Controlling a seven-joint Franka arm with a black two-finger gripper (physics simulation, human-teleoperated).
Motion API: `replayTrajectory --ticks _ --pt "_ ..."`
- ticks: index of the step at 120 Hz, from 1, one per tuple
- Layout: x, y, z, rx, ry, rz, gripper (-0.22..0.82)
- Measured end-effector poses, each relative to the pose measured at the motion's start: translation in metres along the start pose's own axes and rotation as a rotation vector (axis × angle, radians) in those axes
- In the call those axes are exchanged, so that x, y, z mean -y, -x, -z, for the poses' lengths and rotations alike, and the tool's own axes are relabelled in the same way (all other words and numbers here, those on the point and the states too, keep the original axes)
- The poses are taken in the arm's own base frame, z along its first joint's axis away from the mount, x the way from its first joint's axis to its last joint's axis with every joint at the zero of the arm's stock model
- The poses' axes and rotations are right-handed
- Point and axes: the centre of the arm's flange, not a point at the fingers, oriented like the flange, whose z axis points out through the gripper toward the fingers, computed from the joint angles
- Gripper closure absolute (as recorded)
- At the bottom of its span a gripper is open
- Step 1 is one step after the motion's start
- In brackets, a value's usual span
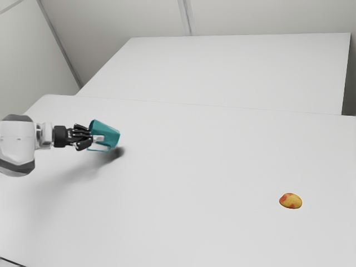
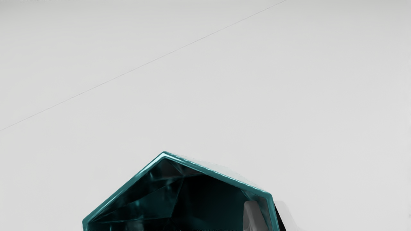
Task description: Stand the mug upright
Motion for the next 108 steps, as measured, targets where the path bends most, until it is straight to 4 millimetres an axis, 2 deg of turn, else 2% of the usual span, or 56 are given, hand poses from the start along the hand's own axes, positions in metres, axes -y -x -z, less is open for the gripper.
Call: replayTrajectory --ticks 10,20,37,46,56,84,108 --pt "-0.013 -0.045 -0.006 0.099 0.049 -0.076 0.75" --pt "-0.033 -0.074 -0.009 0.248 0.104 -0.132 0.75" --pt "-0.067 -0.121 0.002 0.554 0.158 -0.222 0.76" --pt "-0.076 -0.125 0.009 0.69 0.14 -0.194 0.76" --pt "-0.081 -0.129 0.0 0.794 0.11 -0.146 0.76" --pt "-0.084 -0.138 -0.062 0.917 0.011 0.029 0.75" --pt "-0.102 -0.149 -0.101 0.902 -0.079 0.185 0.76"
